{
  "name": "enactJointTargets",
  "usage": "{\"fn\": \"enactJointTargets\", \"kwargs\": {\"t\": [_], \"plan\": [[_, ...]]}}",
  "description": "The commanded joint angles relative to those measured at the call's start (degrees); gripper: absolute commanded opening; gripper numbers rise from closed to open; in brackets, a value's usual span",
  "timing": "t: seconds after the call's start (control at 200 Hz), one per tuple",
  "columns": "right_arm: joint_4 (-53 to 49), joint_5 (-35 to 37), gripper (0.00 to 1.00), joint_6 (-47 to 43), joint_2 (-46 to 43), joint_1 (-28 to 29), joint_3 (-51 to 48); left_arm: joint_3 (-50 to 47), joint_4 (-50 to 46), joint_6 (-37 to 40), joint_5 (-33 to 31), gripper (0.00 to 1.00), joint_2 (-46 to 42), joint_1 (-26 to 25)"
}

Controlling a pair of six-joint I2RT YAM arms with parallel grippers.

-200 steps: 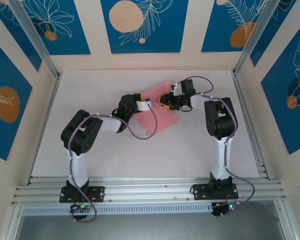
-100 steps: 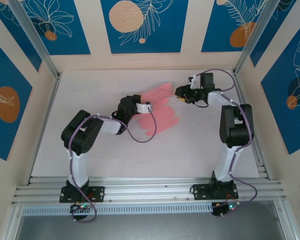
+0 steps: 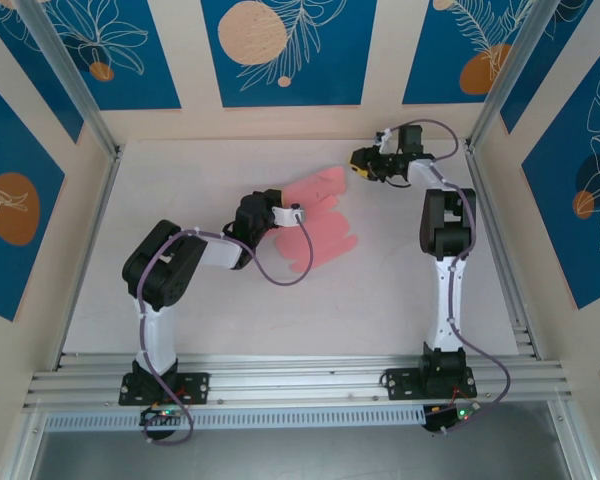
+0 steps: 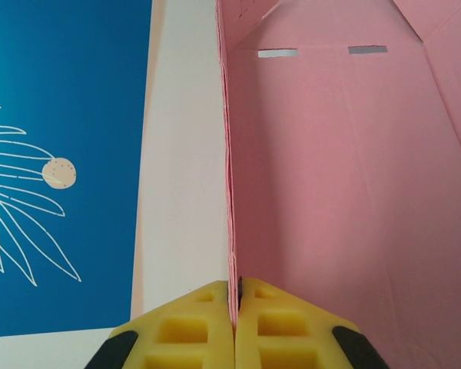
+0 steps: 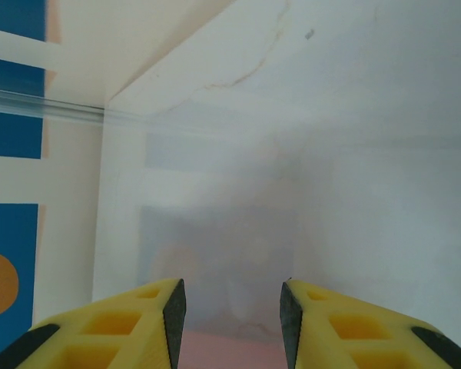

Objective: Fold the paper box

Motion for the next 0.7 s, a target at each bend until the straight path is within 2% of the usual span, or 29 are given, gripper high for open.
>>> {"fn": "enactJointTargets", "kwargs": {"t": [0.0, 0.135, 0.265, 0.695], "plan": [[-3.4, -4.7, 0.40, 2.9, 4.5, 0.9, 7.2, -0.8, 1.1, 0.3, 1.5, 0.00, 0.6, -0.6], [-7.4, -5.2, 0.40, 1.7, 9.0, 2.7, 13.1, -0.2, 1.0, -0.3, 1.7, 0.00, 1.2, -0.6], [-7.1, -5.9, 0.40, 1.0, 8.5, 4.1, 11.4, 0.0, 0.9, -0.5, 1.8, 0.00, 1.6, -0.6], [1.9, -6.4, 0.40, -0.4, -5.3, 3.6, -9.4, 0.4, 0.7, -0.2, 0.7, 0.00, 2.1, -0.7]]}}
